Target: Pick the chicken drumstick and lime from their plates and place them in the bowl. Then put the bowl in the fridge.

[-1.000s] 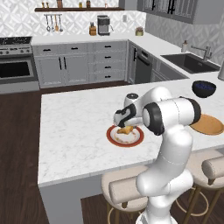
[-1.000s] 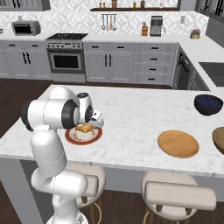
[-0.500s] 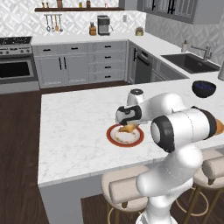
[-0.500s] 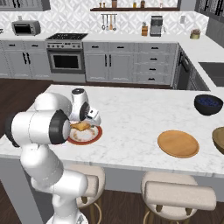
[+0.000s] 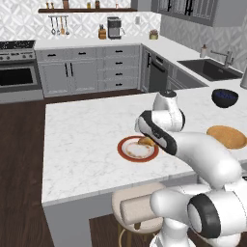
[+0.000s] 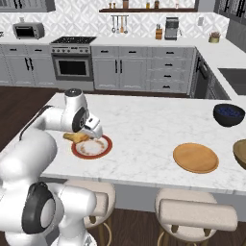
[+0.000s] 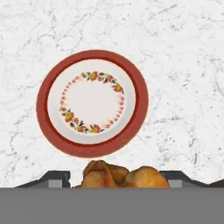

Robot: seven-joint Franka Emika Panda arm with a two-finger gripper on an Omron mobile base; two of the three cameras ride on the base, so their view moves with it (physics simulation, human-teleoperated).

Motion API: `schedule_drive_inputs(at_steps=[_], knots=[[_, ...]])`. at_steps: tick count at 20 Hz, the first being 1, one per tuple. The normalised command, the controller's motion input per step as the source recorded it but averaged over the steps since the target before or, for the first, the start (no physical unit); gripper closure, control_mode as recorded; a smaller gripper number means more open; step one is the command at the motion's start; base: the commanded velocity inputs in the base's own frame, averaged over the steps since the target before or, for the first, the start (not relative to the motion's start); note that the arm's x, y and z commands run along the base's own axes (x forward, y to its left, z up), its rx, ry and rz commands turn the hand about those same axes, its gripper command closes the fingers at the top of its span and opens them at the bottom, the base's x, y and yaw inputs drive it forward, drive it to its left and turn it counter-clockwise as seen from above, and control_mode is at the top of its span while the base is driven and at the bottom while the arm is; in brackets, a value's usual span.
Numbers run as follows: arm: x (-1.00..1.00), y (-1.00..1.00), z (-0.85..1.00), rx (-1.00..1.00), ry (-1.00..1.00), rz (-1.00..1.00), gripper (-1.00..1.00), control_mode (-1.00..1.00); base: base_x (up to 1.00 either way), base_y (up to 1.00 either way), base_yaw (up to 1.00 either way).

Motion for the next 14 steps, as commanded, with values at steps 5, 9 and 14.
schedule_drive_inputs(at_steps=[5, 9, 14], knots=[[-1.00, 0.00, 0.67, 0.00, 0.00, -0.03, 1.00, -1.00, 0.00, 0.00, 0.00], [-1.00, 0.00, 0.51, -0.03, 0.05, 0.00, 1.00, -1.00, 0.00, 0.00, 0.00], [-0.75, -0.01, 0.02, -0.06, 0.08, 0.00, 1.00, -1.00, 0.00, 0.00, 0.00]])
